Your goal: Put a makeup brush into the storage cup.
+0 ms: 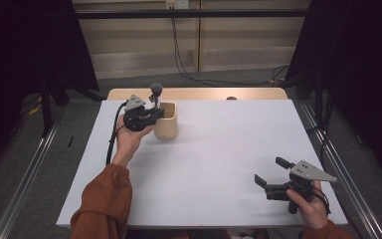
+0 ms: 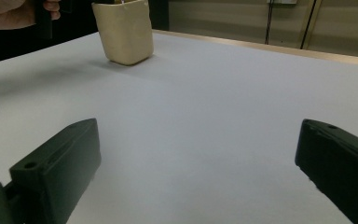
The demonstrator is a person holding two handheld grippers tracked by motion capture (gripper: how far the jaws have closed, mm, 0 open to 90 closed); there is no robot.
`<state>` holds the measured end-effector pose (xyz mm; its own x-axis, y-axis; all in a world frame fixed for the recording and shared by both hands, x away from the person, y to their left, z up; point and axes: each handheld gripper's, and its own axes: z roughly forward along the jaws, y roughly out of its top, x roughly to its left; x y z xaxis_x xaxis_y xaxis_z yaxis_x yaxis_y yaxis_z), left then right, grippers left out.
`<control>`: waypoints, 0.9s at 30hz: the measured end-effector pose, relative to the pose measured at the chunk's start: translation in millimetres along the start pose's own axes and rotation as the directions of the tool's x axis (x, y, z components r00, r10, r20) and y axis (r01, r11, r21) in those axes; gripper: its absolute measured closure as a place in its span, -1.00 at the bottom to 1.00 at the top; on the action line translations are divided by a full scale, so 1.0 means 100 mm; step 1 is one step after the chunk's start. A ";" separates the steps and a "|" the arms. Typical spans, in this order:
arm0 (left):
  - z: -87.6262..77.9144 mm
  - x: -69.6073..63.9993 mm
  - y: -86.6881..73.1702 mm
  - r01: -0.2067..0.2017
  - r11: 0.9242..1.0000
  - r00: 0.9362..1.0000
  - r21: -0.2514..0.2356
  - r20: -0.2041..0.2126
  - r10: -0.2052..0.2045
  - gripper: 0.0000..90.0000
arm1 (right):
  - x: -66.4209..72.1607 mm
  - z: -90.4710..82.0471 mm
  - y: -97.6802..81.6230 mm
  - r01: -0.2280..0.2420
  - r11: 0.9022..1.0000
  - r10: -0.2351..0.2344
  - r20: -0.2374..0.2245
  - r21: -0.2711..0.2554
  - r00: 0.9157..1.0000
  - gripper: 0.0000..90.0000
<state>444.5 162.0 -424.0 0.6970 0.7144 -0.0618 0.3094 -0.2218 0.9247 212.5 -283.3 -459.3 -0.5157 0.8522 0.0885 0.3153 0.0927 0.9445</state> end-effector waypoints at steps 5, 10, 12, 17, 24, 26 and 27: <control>0.01 -0.02 -0.01 0.007 1.000 1.000 -0.003 0.003 -0.007 0.58 | 0.00 0.00 0.00 0.000 1.000 0.000 0.001 0.002 1.000 -1.00; 0.00 -0.03 0.01 0.017 1.000 1.000 -0.017 -0.011 -0.017 0.42 | -0.01 0.00 0.00 0.001 1.000 -0.001 0.002 0.002 1.000 -1.00; -0.02 -0.03 0.01 0.031 0.999 1.000 -0.023 -0.001 -0.031 0.40 | -0.01 0.00 0.00 0.001 1.000 -0.001 0.002 0.002 1.000 -1.00; -0.06 -0.03 0.02 0.024 0.999 1.000 -0.042 -0.014 -0.025 0.20 | -0.01 0.00 -0.01 -0.003 1.000 0.003 0.002 0.002 1.000 -1.00; -0.09 -0.02 0.02 0.042 0.997 0.999 -0.062 -0.011 -0.042 -0.11 | -0.04 0.03 -0.02 -0.011 1.000 0.011 0.002 0.003 1.000 -1.00; -0.09 -0.02 0.03 0.041 0.997 0.999 -0.063 -0.010 -0.041 -0.24 | -0.05 0.03 -0.02 -0.012 1.000 0.012 -0.001 0.005 1.000 -1.00; -0.10 -0.03 0.03 0.034 0.998 0.999 -0.059 -0.004 -0.034 -0.31 | -0.06 0.04 -0.02 -0.013 1.000 0.013 -0.001 0.005 1.000 -1.00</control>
<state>437.1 165.6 -417.6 0.6832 0.7244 -0.0918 0.2943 -0.1581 0.9425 217.6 -286.4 -462.8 -0.5121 0.8529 0.1012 0.3263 0.0843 0.9415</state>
